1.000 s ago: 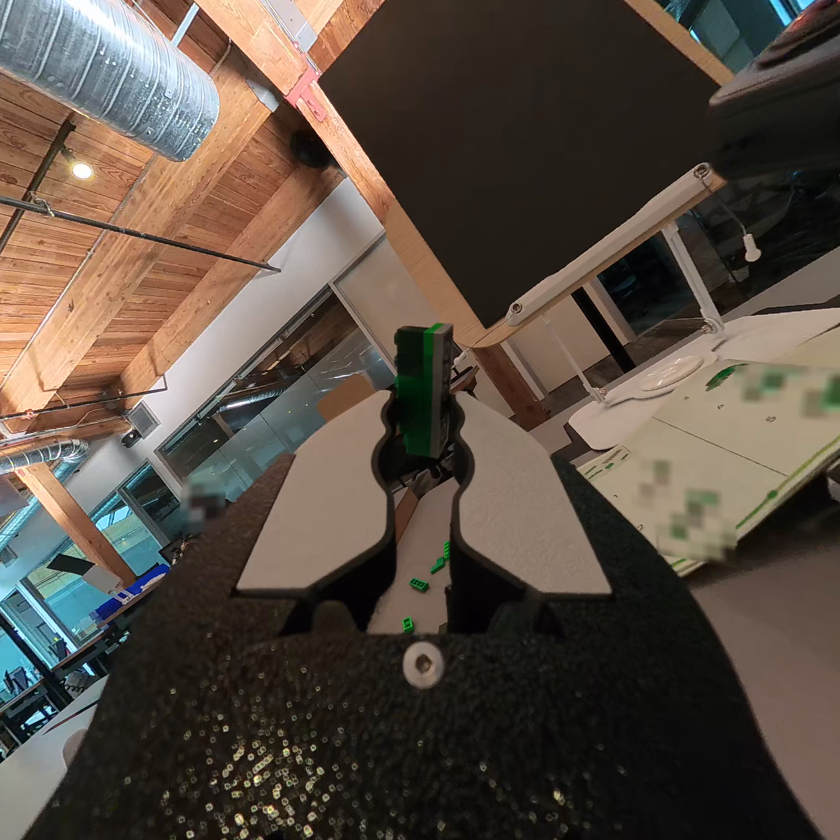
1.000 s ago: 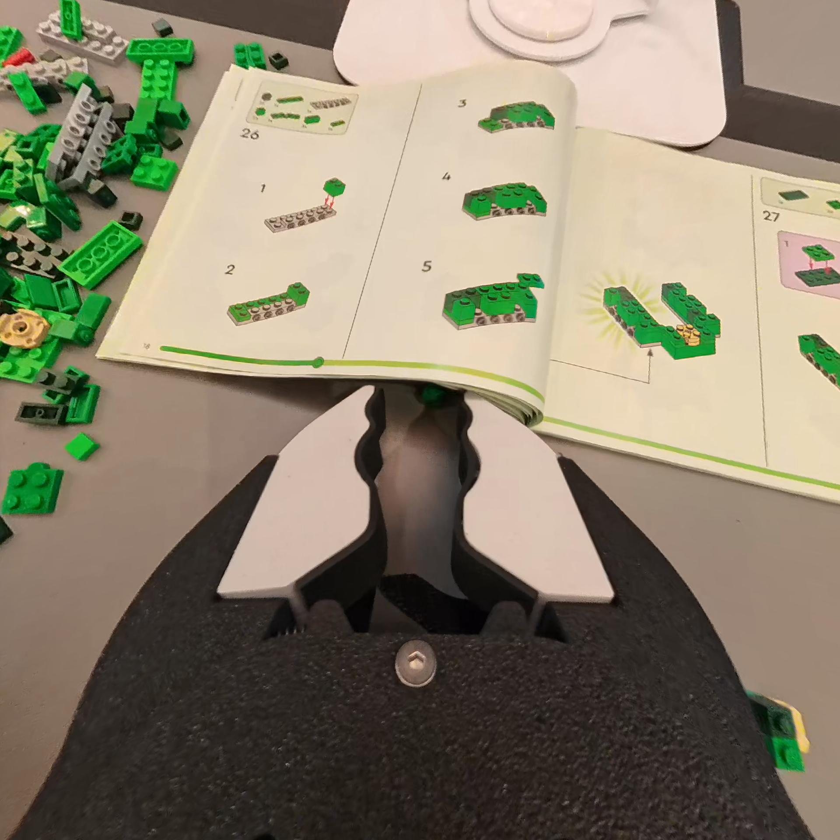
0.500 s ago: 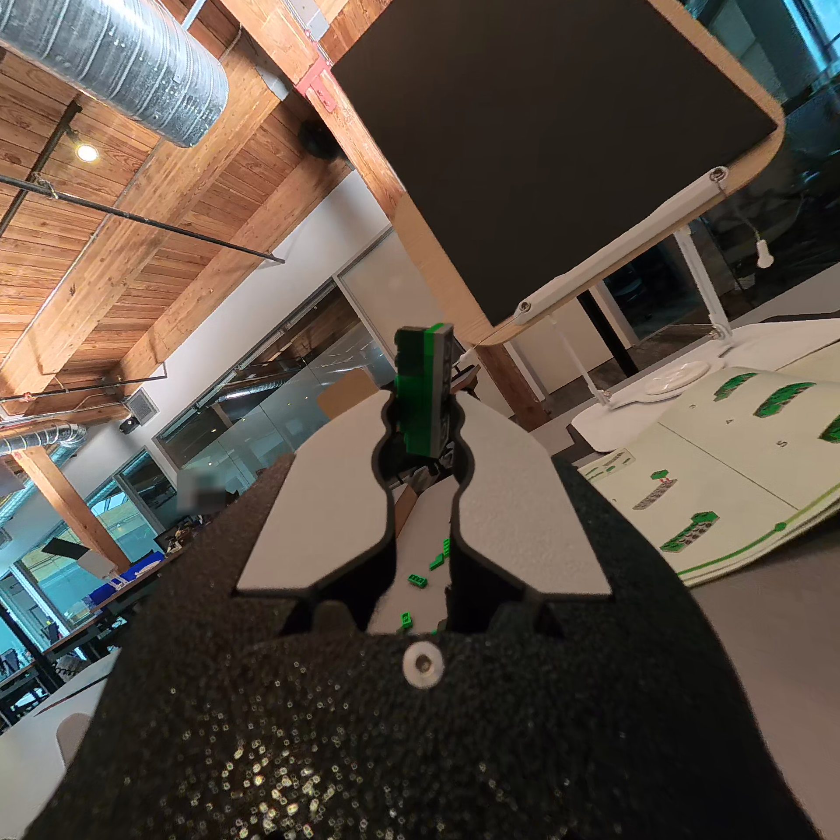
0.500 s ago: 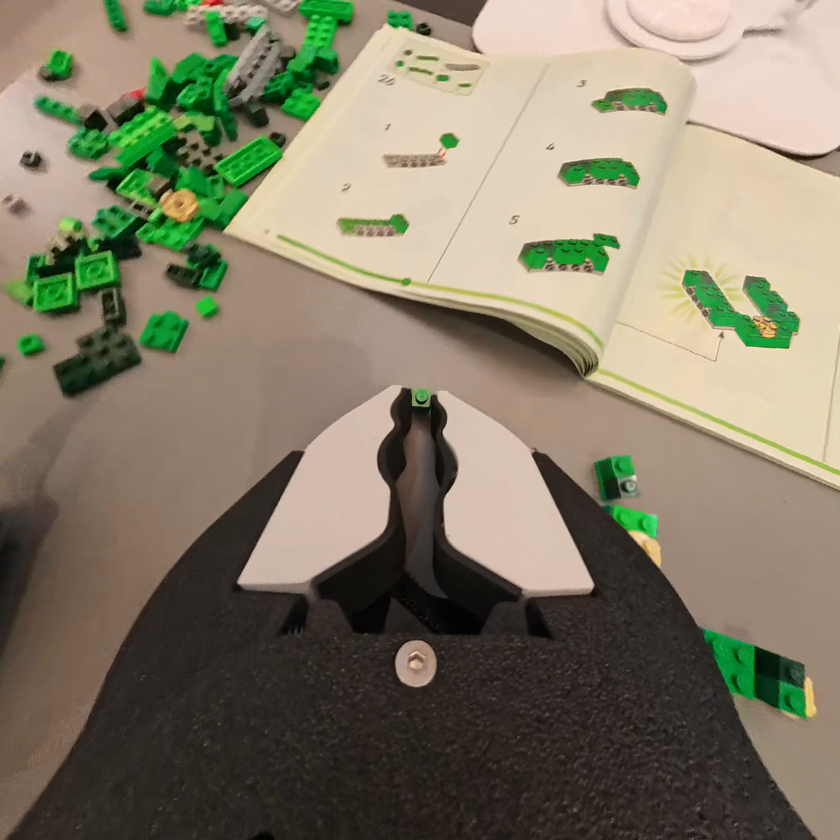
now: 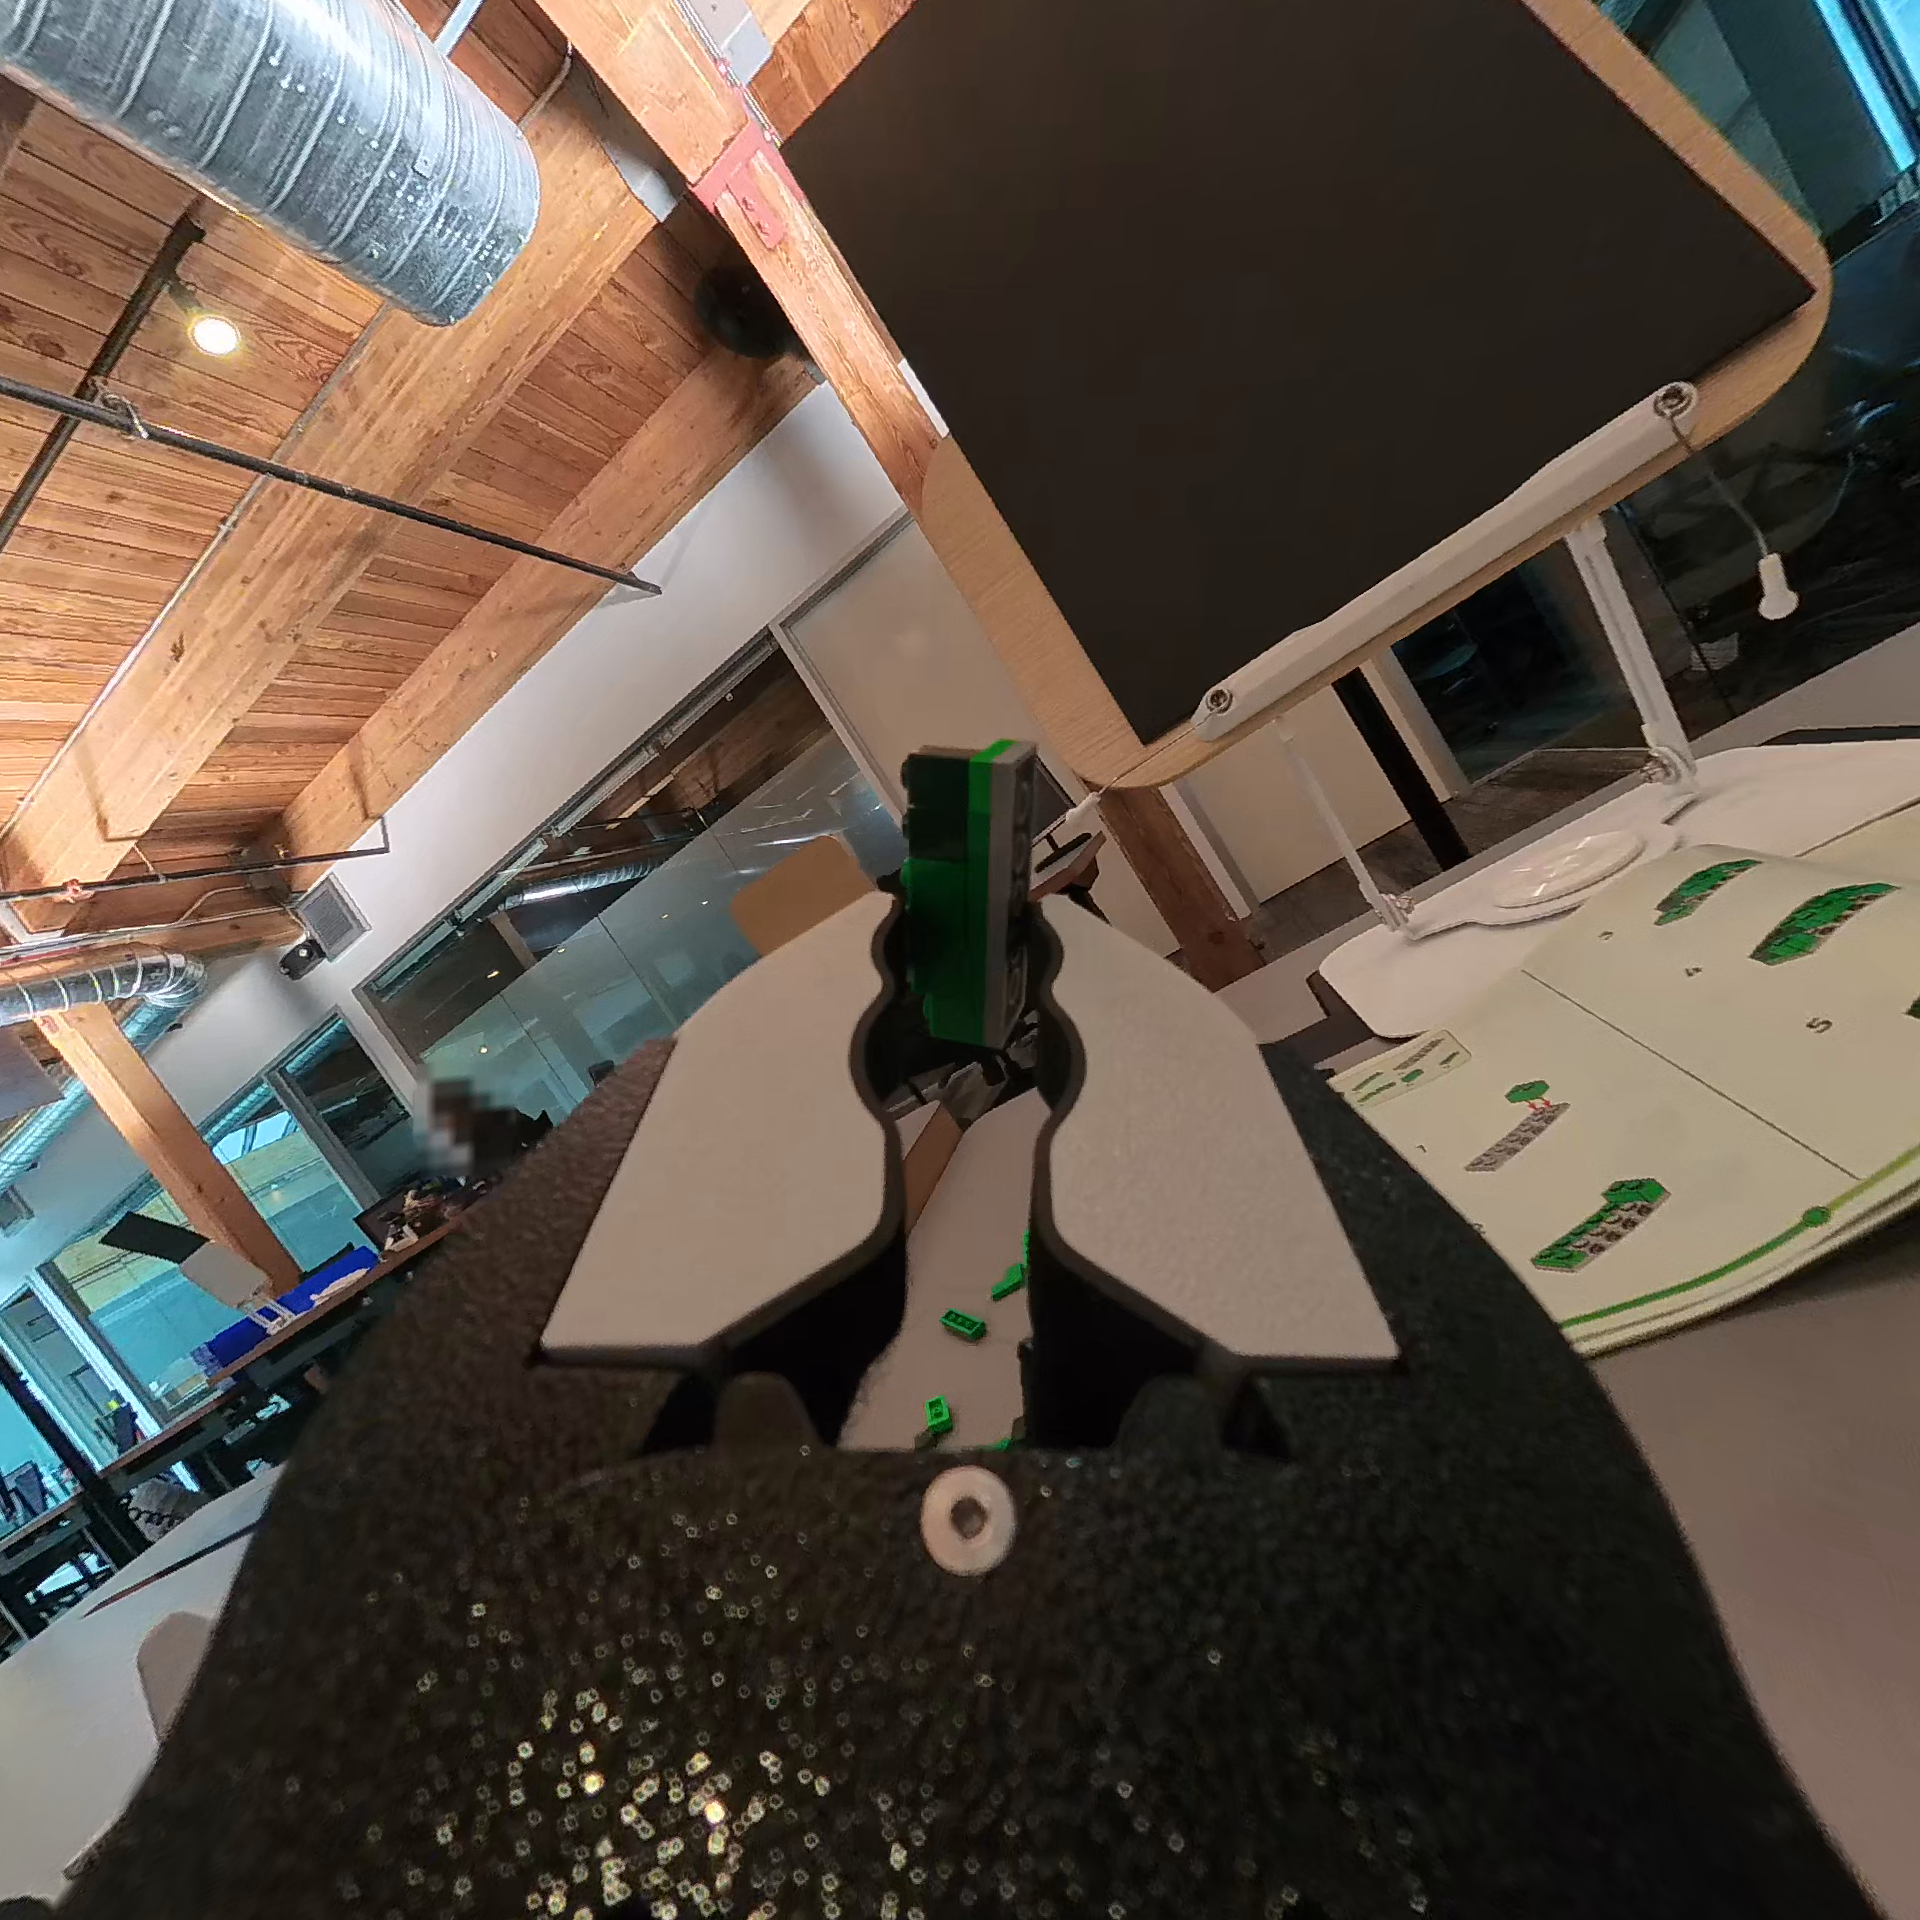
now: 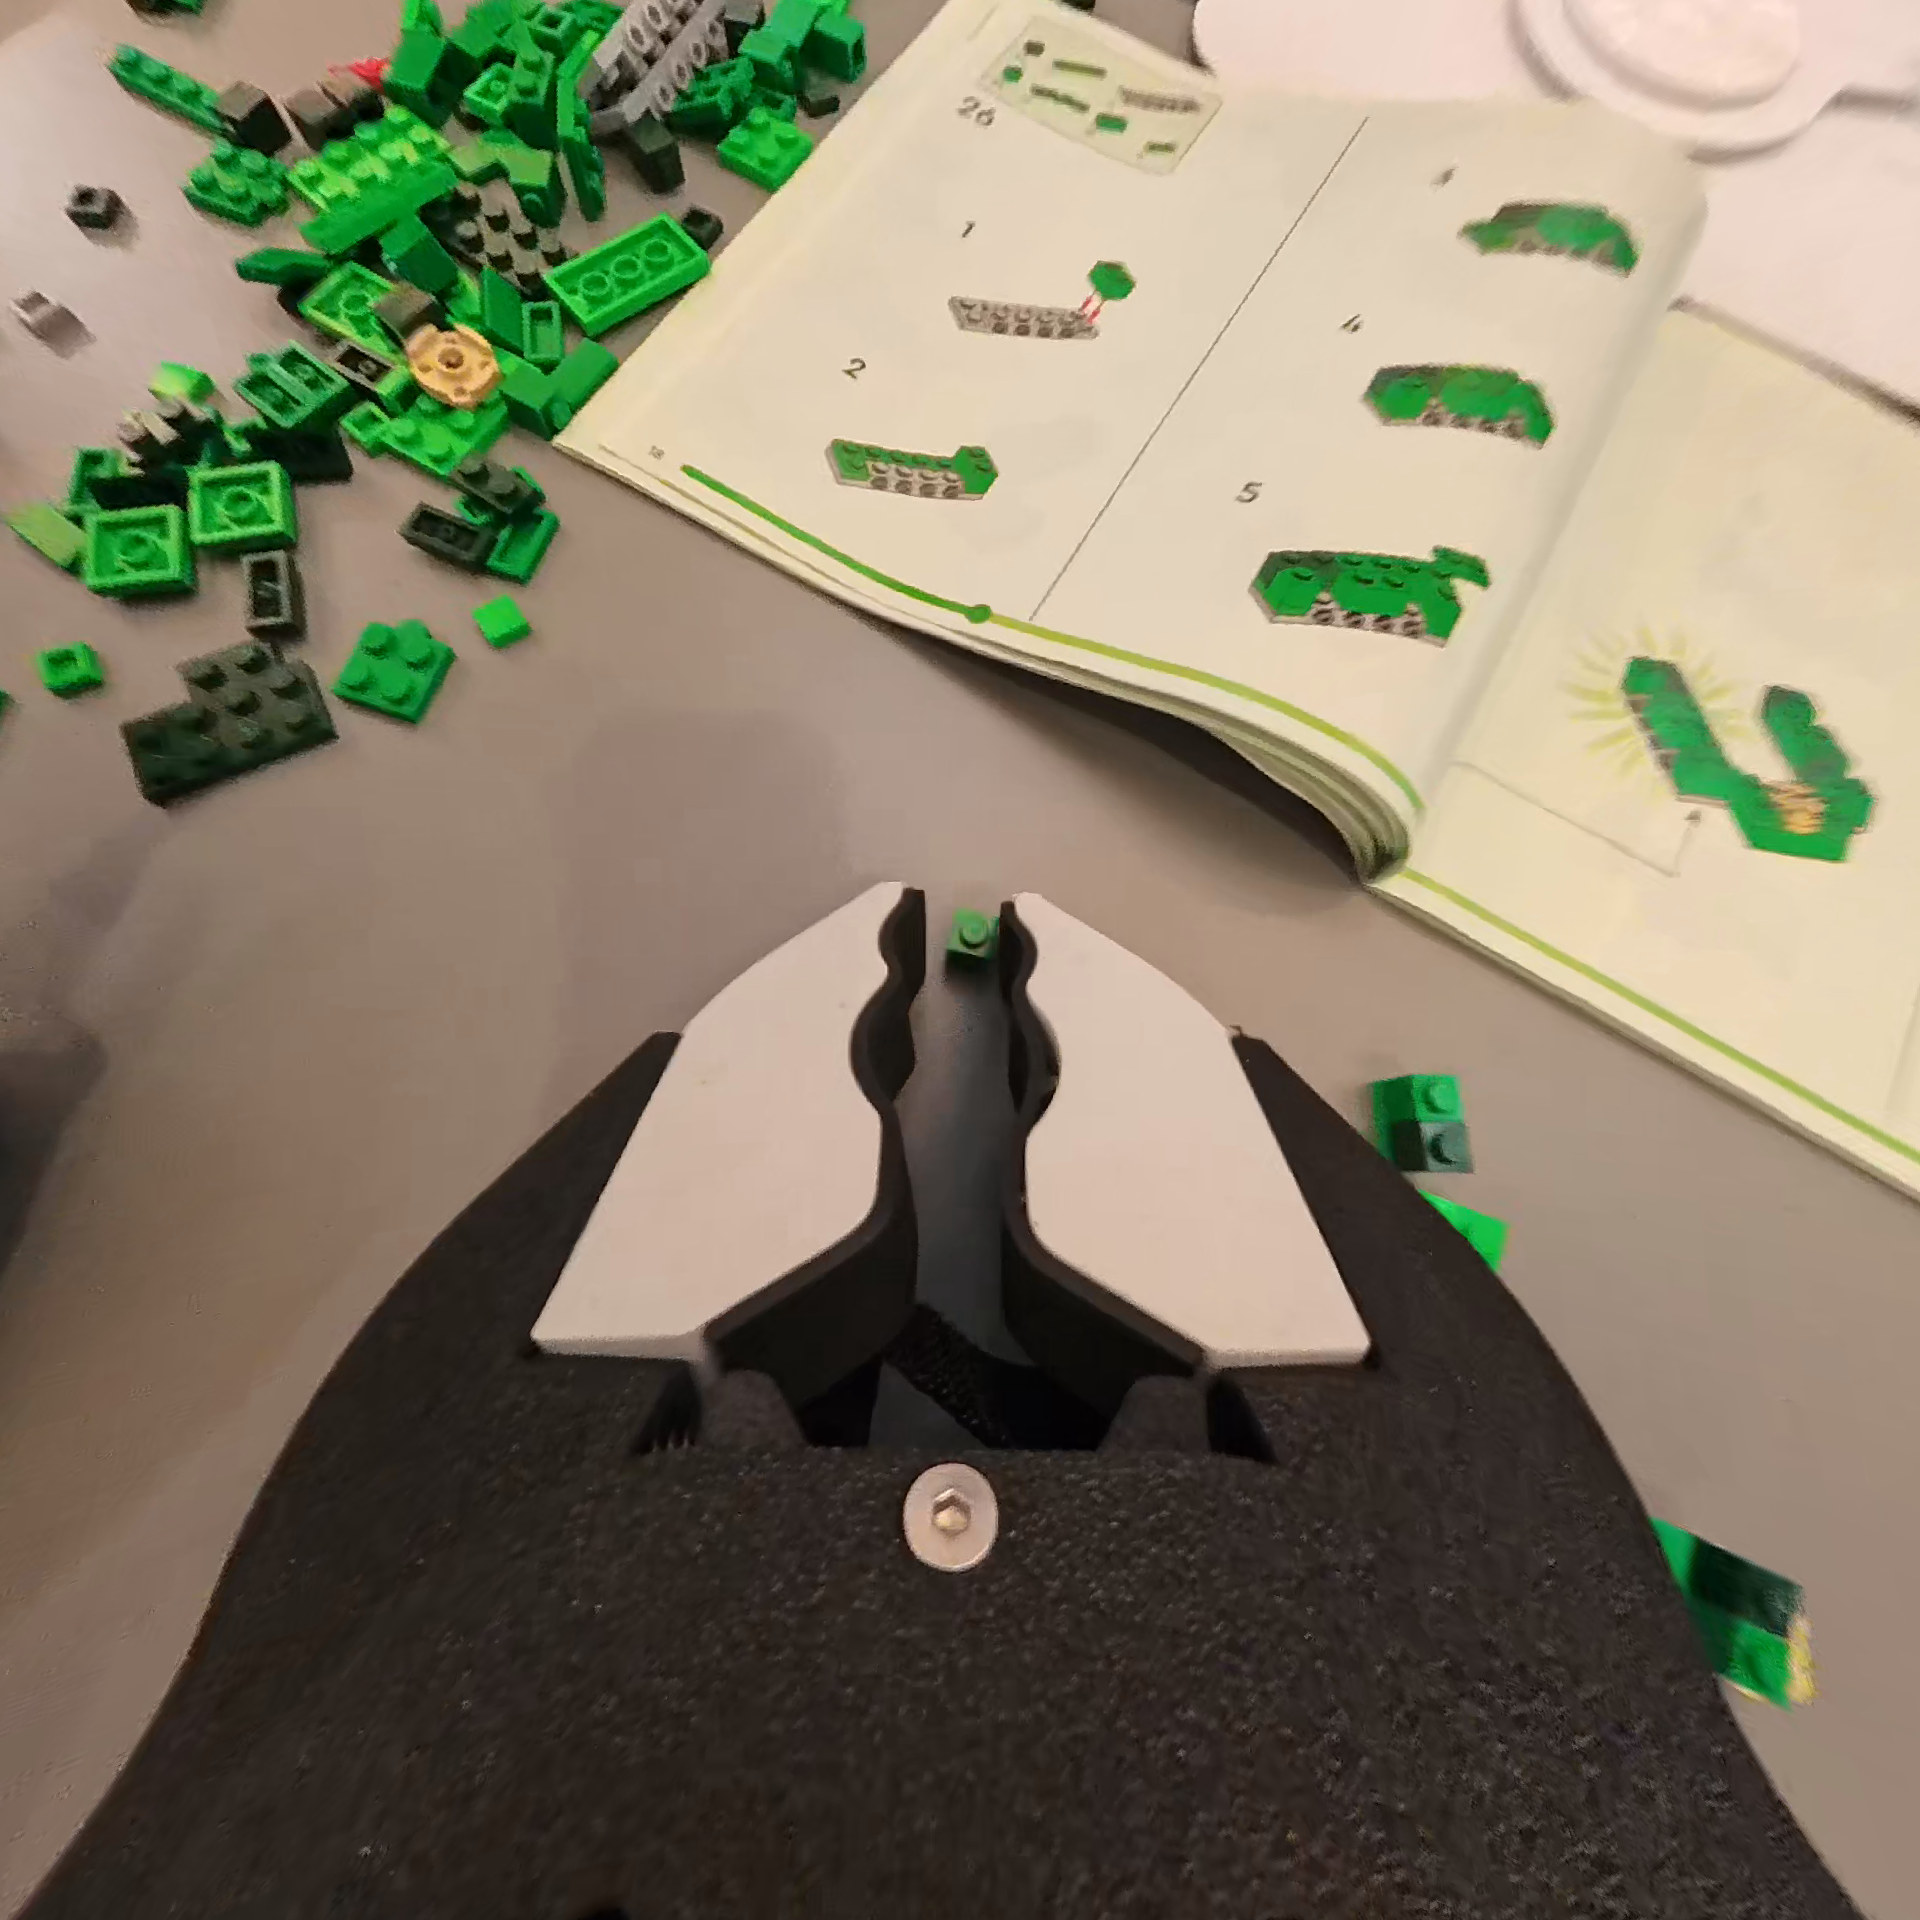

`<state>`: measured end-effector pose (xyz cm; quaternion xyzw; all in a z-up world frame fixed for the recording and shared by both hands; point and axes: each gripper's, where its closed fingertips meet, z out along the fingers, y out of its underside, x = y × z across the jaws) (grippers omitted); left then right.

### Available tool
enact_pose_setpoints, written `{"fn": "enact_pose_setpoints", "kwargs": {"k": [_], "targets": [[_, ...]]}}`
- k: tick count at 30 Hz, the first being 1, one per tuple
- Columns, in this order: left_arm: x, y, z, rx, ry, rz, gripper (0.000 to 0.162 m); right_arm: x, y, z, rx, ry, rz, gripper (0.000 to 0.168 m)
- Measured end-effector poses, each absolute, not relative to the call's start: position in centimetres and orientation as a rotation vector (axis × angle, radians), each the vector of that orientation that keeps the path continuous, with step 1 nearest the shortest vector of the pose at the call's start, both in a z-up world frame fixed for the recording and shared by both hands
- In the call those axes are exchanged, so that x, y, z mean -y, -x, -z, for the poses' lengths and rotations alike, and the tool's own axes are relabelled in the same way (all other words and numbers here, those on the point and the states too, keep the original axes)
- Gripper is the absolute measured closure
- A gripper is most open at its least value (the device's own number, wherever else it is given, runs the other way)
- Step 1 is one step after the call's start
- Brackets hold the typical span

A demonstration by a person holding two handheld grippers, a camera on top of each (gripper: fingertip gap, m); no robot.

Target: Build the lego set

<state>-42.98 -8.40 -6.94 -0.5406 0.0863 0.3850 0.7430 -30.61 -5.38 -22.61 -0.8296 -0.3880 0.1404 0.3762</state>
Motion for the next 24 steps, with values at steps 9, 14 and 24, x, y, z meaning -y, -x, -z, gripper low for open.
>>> {"fn": "enact_pose_setpoints", "kwargs": {"k": [9, 14, 24], "targets": [[7.6, 41.6, 7.4, -0.262, 1.202, -0.822, 0.142, 6.6, 32.4, 18.3, 1.091, 1.933, -0.728, 0.158], [6.0, 39.6, 8.5, -0.35, 1.239, -0.811, 0.141, 4.0, 31.0, 13.6, 1.095, 1.751, -0.776, 0.161], [5.8, 39.5, 8.6, -0.38, 1.238, -0.827, 0.141, 6.5, 28.7, 16.0, 1.737, 1.598, -0.83, 0.154]]}}
